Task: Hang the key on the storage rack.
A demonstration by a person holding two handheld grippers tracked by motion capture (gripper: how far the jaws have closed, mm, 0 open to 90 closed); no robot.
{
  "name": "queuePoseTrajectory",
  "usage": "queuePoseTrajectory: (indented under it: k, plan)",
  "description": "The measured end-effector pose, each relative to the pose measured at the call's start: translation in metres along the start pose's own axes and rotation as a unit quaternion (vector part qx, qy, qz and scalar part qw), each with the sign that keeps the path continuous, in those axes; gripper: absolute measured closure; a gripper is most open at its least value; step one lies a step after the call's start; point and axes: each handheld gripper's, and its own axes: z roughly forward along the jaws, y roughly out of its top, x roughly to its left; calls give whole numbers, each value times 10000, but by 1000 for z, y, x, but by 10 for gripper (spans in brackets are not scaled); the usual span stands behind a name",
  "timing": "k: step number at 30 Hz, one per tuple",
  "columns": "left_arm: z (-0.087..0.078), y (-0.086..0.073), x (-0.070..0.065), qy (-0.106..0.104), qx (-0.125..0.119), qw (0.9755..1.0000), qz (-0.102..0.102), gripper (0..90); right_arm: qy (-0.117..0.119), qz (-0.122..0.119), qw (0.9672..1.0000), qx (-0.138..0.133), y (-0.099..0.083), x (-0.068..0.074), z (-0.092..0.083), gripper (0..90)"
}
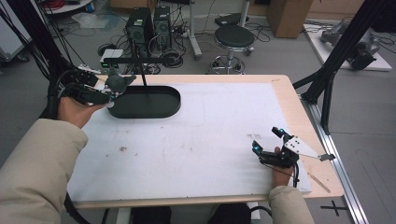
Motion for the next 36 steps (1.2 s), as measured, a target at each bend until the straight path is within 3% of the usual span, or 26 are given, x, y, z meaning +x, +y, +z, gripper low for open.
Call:
queuePoseTrajectory:
  k: [8, 14, 25, 36]
  plan:
    - [2, 11, 3, 99, -54, 9997, -235, 577, 6, 6, 10000, 5, 0, 0, 0, 7]
    - [3, 16, 4, 126, -144, 9994, -301, 577, -7, 20, 10000, 18, 0, 0, 0, 7]
    - [11, 23, 3, 436, -382, 9972, -466, 577, -8, 19, 10000, 16, 0, 0, 0, 7]
    - [24, 21, -1, 543, -383, 9965, -506, 577, 1, 62, 10000, 41, 0, 0, 0, 7]
